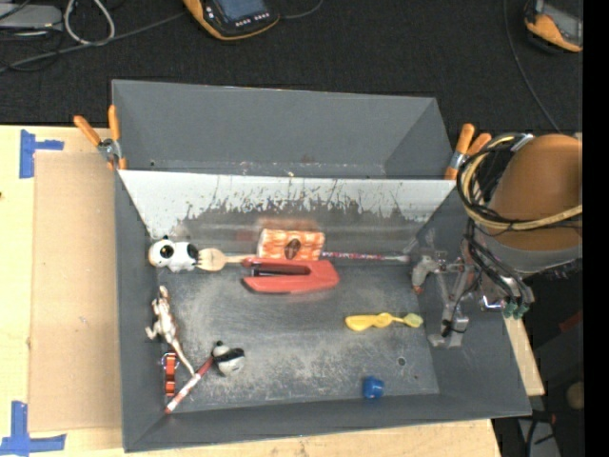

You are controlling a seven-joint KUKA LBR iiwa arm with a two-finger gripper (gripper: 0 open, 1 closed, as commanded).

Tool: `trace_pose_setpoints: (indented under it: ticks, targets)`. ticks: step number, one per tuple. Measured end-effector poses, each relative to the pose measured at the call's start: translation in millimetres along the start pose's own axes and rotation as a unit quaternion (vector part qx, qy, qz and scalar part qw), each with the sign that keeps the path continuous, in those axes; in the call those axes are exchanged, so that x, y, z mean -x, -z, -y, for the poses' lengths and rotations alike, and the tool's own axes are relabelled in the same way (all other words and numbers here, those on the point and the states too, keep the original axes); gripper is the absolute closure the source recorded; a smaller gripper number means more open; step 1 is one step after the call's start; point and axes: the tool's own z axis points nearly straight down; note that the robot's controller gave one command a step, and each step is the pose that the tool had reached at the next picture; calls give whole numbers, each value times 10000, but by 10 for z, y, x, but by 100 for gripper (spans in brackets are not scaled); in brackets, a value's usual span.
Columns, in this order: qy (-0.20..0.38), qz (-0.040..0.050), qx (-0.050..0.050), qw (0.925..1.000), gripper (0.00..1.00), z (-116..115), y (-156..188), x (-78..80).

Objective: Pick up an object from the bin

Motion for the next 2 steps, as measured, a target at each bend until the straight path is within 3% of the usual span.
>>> trace_pose_setpoints:
  ticks: [1, 2]
  targets:
    - [23, 34, -7, 10000, 0, -6, 34, 20]
    - [-73, 9, 5, 10000, 0, -172, -952, 127]
